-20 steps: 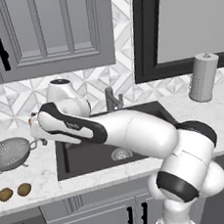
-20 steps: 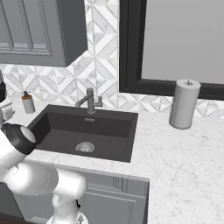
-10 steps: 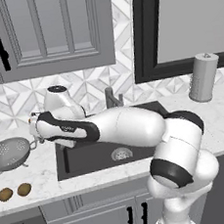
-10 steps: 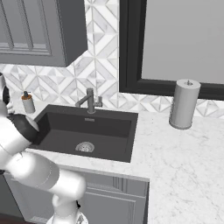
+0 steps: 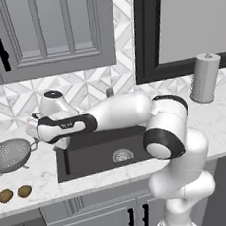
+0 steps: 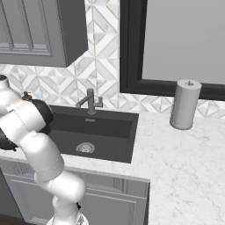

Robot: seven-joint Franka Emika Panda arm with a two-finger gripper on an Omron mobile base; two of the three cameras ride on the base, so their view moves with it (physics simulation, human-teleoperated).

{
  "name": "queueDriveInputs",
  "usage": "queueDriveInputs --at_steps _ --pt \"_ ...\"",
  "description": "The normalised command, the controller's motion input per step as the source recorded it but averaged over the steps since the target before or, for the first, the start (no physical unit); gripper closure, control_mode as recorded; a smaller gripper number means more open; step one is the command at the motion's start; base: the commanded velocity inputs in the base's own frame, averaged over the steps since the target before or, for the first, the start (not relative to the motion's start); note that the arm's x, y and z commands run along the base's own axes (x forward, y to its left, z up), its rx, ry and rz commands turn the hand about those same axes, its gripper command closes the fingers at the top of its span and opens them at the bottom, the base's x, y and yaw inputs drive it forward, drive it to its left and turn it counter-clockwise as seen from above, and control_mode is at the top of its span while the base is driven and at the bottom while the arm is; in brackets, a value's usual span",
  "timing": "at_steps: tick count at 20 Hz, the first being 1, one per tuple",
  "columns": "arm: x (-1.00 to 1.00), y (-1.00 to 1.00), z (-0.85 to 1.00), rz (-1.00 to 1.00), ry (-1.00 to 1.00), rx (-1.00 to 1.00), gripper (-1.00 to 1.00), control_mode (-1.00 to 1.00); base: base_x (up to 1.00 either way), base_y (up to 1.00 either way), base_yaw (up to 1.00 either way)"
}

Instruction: Put the colander in the sink, put the kiwi, kiwi in the colander, and turn on the sink faucet and pour water over the colander.

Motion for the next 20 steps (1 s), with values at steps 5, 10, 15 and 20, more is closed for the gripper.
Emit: queueDriveInputs --at_steps 5,10,15,20 --pt "0.37 0.26 -0.23 0.02 0.0 0.0 -1.0 -1.0 0.0 0.0 0.0" --pt "0.35 0.37 -0.2 0.04 0.0 0.0 -1.0 -1.0 0.0 0.0 0.0" --pt "0.35 0.28 -0.07 0.03 0.0 0.0 -1.0 -1.0 0.0 0.0 0.0" --pt "0.28 0.14 -0.06 0.0 0.0 0.0 -1.0 -1.0 0.0 0.0 0.0"
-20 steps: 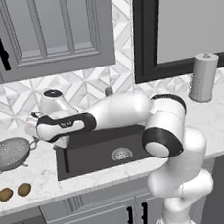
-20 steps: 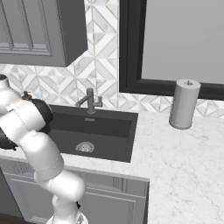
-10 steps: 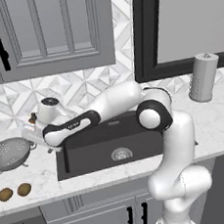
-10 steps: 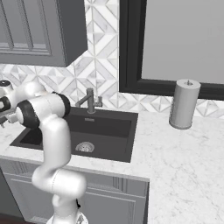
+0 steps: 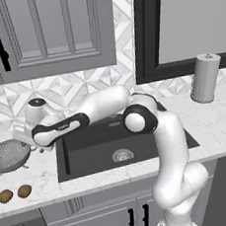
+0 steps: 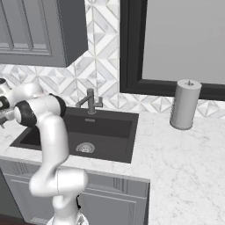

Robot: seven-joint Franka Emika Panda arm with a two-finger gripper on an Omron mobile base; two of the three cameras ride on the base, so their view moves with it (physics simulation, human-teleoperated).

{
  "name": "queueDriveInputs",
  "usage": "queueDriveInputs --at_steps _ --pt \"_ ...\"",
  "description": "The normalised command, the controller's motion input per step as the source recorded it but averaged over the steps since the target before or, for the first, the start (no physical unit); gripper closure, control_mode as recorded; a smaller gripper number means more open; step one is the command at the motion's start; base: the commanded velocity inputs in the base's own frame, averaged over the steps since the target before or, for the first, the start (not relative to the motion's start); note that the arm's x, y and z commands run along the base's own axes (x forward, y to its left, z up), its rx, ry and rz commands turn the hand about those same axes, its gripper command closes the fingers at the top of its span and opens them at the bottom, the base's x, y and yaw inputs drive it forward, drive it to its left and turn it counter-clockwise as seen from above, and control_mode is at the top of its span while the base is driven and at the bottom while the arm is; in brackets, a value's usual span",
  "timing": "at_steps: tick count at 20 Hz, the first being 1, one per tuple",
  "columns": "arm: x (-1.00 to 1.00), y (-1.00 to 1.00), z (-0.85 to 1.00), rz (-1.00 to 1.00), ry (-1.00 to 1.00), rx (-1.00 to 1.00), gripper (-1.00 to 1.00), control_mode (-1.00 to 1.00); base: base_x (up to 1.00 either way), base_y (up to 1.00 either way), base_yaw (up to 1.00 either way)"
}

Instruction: Put the colander in the sink, put the kiwi, kiwi in the colander, and turn on the sink faucet and pour water over the colander.

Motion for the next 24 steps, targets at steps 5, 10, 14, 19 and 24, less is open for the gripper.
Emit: queueDriveInputs --at_steps 5,10,14,19,24 --pt "0.15 0.0 -0.19 0.0 0.0 -0.05 -1.0 -1.0 0.0 0.0 0.0" --pt "0.02 0.0 -0.34 0.0 0.0 -0.07 -1.0 -1.0 0.0 0.0 0.0" --pt "0.15 0.03 -0.35 0.0 0.0 -0.01 -1.0 -1.0 0.0 0.0 0.0" --pt "0.3 0.13 -0.26 0.05 0.0 0.0 -1.0 -1.0 0.0 0.0 0.0" --pt "0.27 0.21 -0.22 0.05 0.0 0.0 -1.0 -1.0 0.0 0.0 0.0"
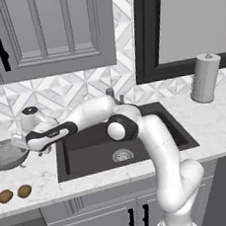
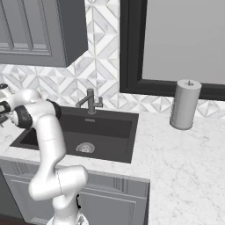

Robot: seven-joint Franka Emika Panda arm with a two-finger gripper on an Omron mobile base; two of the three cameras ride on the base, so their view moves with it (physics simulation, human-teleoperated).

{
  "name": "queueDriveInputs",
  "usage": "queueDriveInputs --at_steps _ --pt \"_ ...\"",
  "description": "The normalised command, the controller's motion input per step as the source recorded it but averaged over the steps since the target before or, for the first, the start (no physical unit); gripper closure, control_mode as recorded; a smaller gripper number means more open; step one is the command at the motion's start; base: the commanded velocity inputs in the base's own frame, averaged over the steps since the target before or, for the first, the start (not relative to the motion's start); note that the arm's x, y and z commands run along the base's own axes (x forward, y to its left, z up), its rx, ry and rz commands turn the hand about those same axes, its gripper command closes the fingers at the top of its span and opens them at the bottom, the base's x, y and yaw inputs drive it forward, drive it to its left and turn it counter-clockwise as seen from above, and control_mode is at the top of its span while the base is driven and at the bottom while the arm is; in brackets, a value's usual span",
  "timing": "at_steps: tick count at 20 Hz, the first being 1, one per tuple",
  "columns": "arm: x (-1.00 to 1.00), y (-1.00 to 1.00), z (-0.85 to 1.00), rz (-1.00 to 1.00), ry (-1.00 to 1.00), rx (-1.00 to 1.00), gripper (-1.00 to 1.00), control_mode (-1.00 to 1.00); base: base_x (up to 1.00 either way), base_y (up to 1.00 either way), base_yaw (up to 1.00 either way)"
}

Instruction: Put the colander in the sink, put the kiwi, kiwi in the colander, and turn on the sink faucet and pour water over the colander.

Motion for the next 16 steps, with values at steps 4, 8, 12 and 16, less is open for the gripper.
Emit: queueDriveInputs --at_steps 4,8,12,16 --pt "0.14 0.25 -0.15 0.05 0.0 0.0 -1.0 -1.0 0.0 0.0 0.0" --pt "0.0 0.15 -0.07 0.02 0.0 0.0 1.0 -1.0 0.0 0.0 0.0" --pt "-0.16 -0.11 0.0 -0.02 -0.01 0.0 1.0 -1.0 0.0 0.0 0.0" --pt "-0.39 -0.5 0.06 -0.2 -0.03 0.0 1.0 -1.0 0.0 0.0 0.0"
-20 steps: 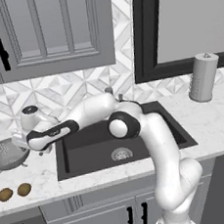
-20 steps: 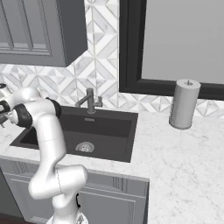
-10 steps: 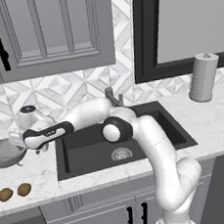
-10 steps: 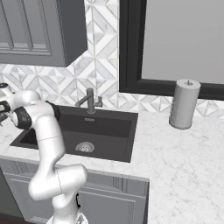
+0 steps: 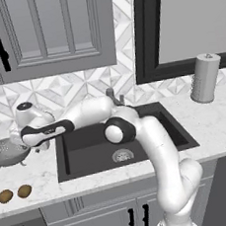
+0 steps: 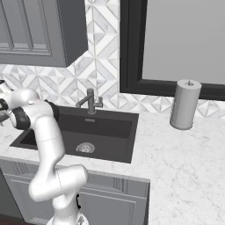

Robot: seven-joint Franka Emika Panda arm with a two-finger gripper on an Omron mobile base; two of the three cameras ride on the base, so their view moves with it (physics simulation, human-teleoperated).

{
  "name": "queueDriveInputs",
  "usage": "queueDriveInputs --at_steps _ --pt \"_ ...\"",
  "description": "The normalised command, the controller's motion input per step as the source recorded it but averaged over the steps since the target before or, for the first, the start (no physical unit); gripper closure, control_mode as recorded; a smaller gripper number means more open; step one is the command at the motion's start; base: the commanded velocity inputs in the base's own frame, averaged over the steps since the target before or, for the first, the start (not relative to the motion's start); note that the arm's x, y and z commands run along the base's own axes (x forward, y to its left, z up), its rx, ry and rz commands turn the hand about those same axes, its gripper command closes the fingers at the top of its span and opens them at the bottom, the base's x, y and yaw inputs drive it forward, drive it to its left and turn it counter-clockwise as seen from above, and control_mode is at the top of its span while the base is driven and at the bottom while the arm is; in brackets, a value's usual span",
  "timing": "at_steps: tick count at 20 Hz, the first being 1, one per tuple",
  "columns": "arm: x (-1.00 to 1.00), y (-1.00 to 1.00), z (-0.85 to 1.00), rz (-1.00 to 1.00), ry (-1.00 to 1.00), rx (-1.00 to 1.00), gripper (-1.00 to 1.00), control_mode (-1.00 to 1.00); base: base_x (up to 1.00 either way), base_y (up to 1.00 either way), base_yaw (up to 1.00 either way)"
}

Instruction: Put the colander in the sink, put the kiwi, kiwi in the colander, and turn on the sink faucet and pour water over the colander.

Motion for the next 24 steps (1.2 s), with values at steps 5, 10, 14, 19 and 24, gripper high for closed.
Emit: queueDriveInputs --at_steps 5,10,14,19,24 --pt "-0.55 -0.65 0.28 -0.3 -0.02 0.01 1.0 -1.0 0.0 0.0 0.0" --pt "-0.82 -0.56 0.34 -0.44 -0.06 0.04 1.0 -1.0 0.0 0.0 0.0" --pt "-0.72 -0.36 0.35 -0.57 -0.02 0.04 1.0 -1.0 0.0 0.0 0.0" --pt "-0.6 -0.27 0.32 -0.66 0.0 0.02 1.0 -1.0 0.0 0.0 0.0" --pt "-0.56 -0.59 0.37 -0.53 0.0 0.04 1.0 -1.0 0.0 0.0 0.0"
